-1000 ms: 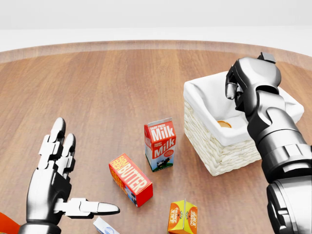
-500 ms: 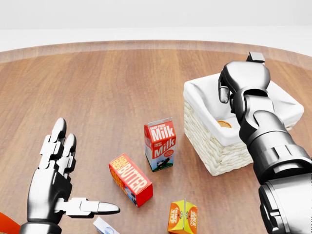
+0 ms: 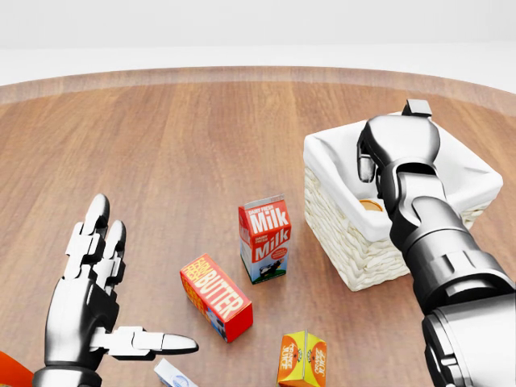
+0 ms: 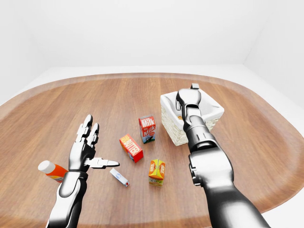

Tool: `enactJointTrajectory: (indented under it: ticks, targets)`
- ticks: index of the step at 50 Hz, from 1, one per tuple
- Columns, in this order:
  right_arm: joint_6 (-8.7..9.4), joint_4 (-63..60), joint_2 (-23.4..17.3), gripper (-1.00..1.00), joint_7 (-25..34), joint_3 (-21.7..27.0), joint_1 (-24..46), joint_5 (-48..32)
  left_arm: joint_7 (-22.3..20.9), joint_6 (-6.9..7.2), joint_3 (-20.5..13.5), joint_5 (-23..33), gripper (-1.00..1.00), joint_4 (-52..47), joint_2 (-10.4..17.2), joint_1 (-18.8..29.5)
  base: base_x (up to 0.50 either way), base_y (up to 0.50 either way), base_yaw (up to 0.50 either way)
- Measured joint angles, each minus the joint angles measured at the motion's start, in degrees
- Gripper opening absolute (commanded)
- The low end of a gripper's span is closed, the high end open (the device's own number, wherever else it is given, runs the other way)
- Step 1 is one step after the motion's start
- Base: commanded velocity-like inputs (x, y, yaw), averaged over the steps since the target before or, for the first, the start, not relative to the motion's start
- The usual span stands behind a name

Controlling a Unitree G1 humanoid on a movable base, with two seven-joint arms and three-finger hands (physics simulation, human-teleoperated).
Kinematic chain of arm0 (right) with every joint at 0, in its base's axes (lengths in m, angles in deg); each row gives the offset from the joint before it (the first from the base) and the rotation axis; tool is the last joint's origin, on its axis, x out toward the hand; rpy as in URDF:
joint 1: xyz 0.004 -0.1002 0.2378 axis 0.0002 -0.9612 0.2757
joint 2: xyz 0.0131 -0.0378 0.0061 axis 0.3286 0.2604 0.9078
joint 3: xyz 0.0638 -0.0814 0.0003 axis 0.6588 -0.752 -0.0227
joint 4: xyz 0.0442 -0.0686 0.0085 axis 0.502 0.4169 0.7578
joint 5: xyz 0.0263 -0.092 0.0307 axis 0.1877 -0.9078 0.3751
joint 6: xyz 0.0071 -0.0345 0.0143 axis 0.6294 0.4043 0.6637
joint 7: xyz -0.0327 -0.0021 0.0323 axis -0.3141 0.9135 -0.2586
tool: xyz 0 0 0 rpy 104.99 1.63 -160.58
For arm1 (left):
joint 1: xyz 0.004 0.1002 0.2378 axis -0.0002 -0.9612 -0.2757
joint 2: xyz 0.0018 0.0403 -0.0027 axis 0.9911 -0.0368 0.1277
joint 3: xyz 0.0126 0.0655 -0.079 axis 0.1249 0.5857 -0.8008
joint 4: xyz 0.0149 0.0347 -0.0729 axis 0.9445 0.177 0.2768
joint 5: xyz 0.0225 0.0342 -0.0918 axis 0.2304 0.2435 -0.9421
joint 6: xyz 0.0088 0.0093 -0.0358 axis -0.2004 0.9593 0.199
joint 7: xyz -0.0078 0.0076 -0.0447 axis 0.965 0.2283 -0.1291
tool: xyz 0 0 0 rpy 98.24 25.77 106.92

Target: Pick up the alphabet soup and the tomato sauce, and put them in the basket.

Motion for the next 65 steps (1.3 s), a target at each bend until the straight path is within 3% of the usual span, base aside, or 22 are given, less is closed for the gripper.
enactJointTrajectory:
  ticks: [21, 23, 24, 65]
  targets:
    - [0.0, -0.03, -0.2, -1.0, -0.3, 0.03, -0.12, 0.83, 0.0, 0.0, 0.0, 0.0, 1.0, -0.02, 0.0, 0.0, 0.0, 0.0, 0.0]
    - [0.0, -0.07, -0.23, -0.25, -0.3, 0.02, -0.11, 0.87, 0.0, 0.0, 0.0, -0.01, 1.0, -0.02, 0.0, 0.0, 0.0, 0.0, 0.0]
    - [0.0, -0.1, -0.23, 1.0, -0.28, 0.03, -0.12, 0.92, 0.0, 0.0, 0.0, 0.0, 1.0, -0.02, 0.0, 0.0, 0.0, 0.0, 0.0]
    - [0.0, -1.15, -0.83, 1.0, 0.98, -0.23, 1.53, 1.63, 0.0, 0.0, 0.0, -0.01, 1.0, -0.02, 0.0, 0.0, 0.0, 0.0, 0.0]
